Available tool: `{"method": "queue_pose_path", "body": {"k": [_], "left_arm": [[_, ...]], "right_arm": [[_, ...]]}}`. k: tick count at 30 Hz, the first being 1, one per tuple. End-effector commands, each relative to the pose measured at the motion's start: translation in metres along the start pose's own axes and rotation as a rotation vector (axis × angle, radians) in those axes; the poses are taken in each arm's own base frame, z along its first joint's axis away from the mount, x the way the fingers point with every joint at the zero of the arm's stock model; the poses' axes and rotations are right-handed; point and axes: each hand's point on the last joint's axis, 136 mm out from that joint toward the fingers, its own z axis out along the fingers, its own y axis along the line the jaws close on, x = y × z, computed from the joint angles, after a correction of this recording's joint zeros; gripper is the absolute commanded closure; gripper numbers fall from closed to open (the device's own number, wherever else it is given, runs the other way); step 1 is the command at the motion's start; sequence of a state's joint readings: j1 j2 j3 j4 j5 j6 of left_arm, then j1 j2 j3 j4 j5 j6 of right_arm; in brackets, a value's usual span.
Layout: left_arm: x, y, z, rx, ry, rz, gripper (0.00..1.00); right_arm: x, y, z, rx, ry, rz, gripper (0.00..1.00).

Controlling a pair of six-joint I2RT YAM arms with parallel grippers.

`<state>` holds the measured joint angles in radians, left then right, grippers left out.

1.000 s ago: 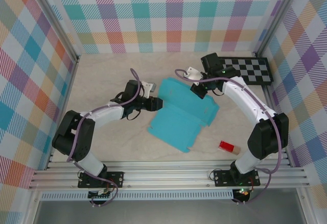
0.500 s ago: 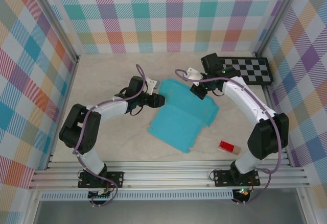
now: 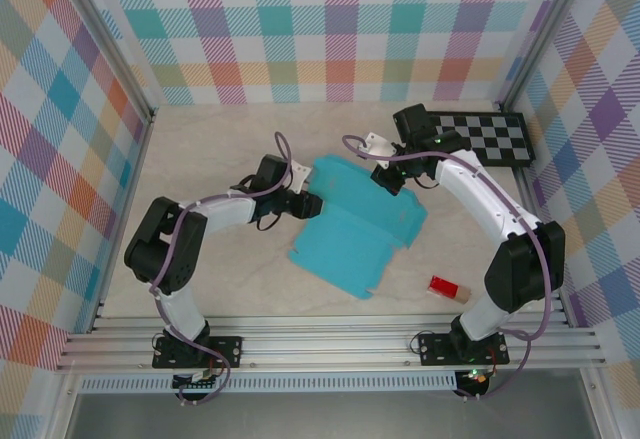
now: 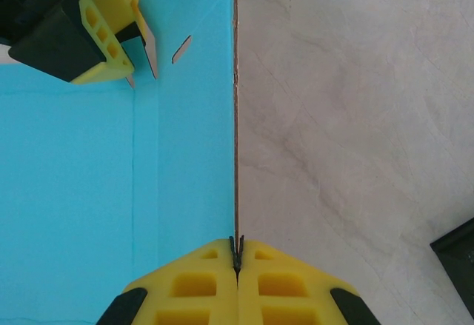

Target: Fold the paper box

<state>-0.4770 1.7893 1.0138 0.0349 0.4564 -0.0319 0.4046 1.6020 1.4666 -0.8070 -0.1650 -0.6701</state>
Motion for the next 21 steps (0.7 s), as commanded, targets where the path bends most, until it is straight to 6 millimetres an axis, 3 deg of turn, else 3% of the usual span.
{"method": "queue_pose_path", "body": {"k": [1,5,8,15,21], "left_arm": [[-0.011,-0.013,0.004,0.015,-0.017,0.032,0.68],[-0.01,-0.012,0.005,-0.053,-0.018,0.037,0.77],[-0.01,-0.001,0.004,-0.222,-0.015,0.05,0.81],[-0.007,-0.02,0.006,-0.274,-0.096,0.006,0.78],[-0.003,-0.025,0.01,-0.271,-0.136,-0.043,0.69]], "right_arm": [[-0.012,0.003,-0.014,-0.008,-0.046,-0.01,1.0],[-0.012,0.001,-0.014,0.001,-0.045,-0.002,1.0],[-0.014,-0.002,-0.015,0.02,-0.051,0.028,1.0],[-0.021,0.004,-0.014,0.039,-0.095,0.136,1.0],[-0.007,0.008,0.0,0.033,-0.071,0.154,1.0]]}}
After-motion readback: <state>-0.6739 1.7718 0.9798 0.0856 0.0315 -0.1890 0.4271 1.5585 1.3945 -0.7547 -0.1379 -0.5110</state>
